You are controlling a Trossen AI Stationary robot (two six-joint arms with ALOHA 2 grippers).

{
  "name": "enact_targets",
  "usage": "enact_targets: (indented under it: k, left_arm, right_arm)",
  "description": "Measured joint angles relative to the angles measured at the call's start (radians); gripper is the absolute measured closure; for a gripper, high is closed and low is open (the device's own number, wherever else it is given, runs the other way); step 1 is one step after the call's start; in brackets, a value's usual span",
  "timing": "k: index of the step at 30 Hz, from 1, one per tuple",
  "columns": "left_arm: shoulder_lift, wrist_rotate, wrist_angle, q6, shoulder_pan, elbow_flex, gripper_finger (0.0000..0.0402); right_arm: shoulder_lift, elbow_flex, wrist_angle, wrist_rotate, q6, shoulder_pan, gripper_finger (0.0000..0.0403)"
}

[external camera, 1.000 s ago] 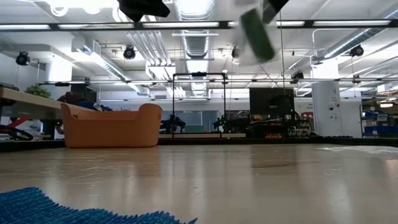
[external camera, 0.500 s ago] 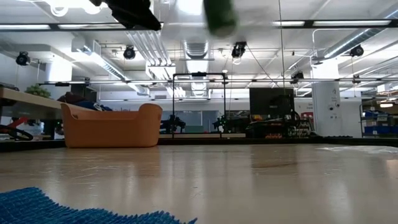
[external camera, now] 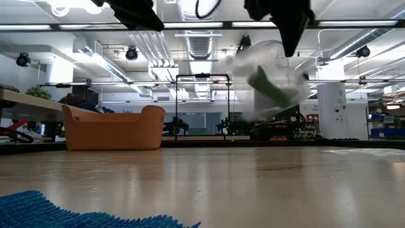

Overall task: Roll bandage
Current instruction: Close the transparent zip bag

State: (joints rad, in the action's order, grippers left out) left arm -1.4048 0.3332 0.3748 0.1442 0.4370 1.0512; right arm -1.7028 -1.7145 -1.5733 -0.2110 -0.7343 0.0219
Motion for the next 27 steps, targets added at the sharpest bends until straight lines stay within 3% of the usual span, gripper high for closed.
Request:
enact_targets:
  k: [4, 7, 10, 15, 17, 22, 27]
  left_arm:
    - [0.000, 0.000, -0.017, -0.002, 0.000, 0.000, 0.0244]
    - [0.000, 0.000, -0.064, -0.011, 0.000, -0.001, 0.0245]
    - [-0.013, 0.000, -0.143, -0.068, 0.000, -0.001, 0.0251]
    - [-0.047, -0.003, -0.189, -0.117, 0.000, -0.001, 0.0263]
    - [-0.050, -0.002, -0.172, -0.117, 0.000, -0.001, 0.0268]
    - [-0.049, 0.032, -0.172, -0.115, 0.000, -0.001, 0.0278]
    - [-0.048, 0.035, -0.172, -0.110, -0.001, -0.001, 0.0283]
  right_arm:
    - [-0.008, 0.023, 0.021, 0.004, -0.065, -0.077, 0.0403]
    - [-0.014, 0.024, 0.158, 0.113, -0.014, -0.078, 0.0403]
    - [-0.015, 0.030, 0.397, 0.320, 0.104, -0.035, 0.0403]
    - [-0.015, 0.022, 0.811, 0.791, 0.273, 0.081, 0.0403]
    - [-0.014, 0.008, 0.882, 0.891, 0.318, 0.127, 0.0403]
    - [-0.008, -0.035, 0.772, 0.814, 0.373, 0.178, 0.0403]
    - [-0.006, -0.046, 0.523, 0.536, 0.378, 0.162, 0.0403]
